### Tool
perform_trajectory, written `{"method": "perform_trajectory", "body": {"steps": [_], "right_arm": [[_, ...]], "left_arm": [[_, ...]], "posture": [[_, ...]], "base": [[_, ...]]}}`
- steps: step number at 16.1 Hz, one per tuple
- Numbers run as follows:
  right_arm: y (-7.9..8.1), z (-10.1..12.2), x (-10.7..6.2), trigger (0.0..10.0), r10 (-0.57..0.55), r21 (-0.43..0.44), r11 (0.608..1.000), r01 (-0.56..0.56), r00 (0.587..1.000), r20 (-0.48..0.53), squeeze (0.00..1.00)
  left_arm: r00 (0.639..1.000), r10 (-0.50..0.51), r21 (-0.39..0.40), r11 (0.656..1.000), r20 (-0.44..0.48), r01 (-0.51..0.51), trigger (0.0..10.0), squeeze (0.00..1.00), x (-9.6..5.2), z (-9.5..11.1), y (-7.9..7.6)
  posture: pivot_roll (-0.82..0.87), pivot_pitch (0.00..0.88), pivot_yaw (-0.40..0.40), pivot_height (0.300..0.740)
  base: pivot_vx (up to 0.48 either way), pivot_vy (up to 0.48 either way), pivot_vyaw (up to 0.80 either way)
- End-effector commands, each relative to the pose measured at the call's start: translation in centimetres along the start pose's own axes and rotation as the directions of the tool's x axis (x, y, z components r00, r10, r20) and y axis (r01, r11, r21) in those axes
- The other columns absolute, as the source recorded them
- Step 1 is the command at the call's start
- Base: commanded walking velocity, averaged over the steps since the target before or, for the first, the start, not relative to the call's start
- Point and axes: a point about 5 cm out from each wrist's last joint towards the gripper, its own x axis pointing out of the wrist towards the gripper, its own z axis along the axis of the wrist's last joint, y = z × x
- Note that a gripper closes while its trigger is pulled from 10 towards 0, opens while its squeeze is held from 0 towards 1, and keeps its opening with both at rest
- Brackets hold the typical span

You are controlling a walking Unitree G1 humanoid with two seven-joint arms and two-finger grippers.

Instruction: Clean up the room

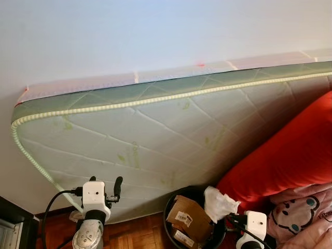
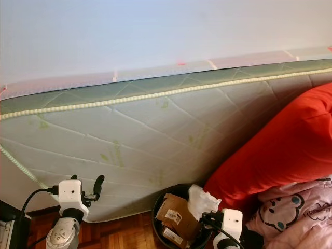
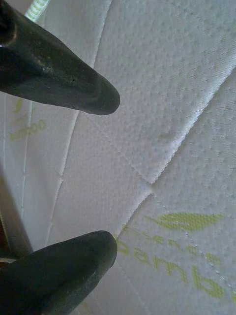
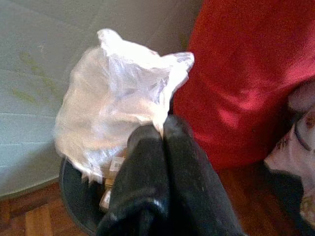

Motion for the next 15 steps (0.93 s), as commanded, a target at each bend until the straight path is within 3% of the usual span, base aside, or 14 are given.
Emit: {"method": "perform_trajectory", "body": {"steps": [1, 2, 4, 10, 15], "right_arm": [[1.1, 6.1, 1.9, 10.0, 0.044, -0.054, 0.998, -0.029, 0.949, 0.314, 0.00], [2.2, 10.2, 2.4, 10.0, 0.093, -0.115, 0.992, -0.043, 0.872, 0.480, 0.00], [3.0, 10.7, 2.3, 10.0, 0.116, -0.122, 0.991, -0.064, 0.861, 0.495, 0.00], [2.0, 8.7, 1.6, 10.0, 0.100, -0.101, 0.993, -0.065, 0.914, 0.393, 0.00], [2.2, 9.3, 2.3, 10.0, 0.090, -0.096, 0.994, -0.058, 0.920, 0.381, 0.00]], "left_arm": [[1.000, -0.001, -0.008, 1.000, -0.005, 0.001, 10.0, 0.00, -0.2, 0.0, -0.3], [1.000, -0.003, -0.008, 1.000, 0.000, 0.003, 10.0, 0.00, -0.2, 0.2, -0.3], [1.000, -0.008, -0.008, 1.000, 0.006, 0.008, 10.0, 0.00, -0.1, 0.5, -0.4], [1.000, 0.000, -0.008, 1.000, 0.001, 0.000, 10.0, 0.00, -0.3, 0.6, -0.3], [1.000, 0.002, -0.009, 1.000, 0.010, -0.002, 10.0, 0.00, 0.3, 1.0, -0.3]], "posture": [[-0.08, 0.092, -0.070, 0.740], [-0.08, 0.089, -0.068, 0.740], [-0.08, 0.086, -0.067, 0.740], [-0.08, 0.066, -0.065, 0.740], [-0.07, 0.055, -0.068, 0.740]], "base": [[0.000, 0.000, 0.00], [0.000, 0.000, 0.00], [0.000, 0.000, 0.00], [0.000, 0.000, 0.00], [0.000, 0.000, 0.00]]}}
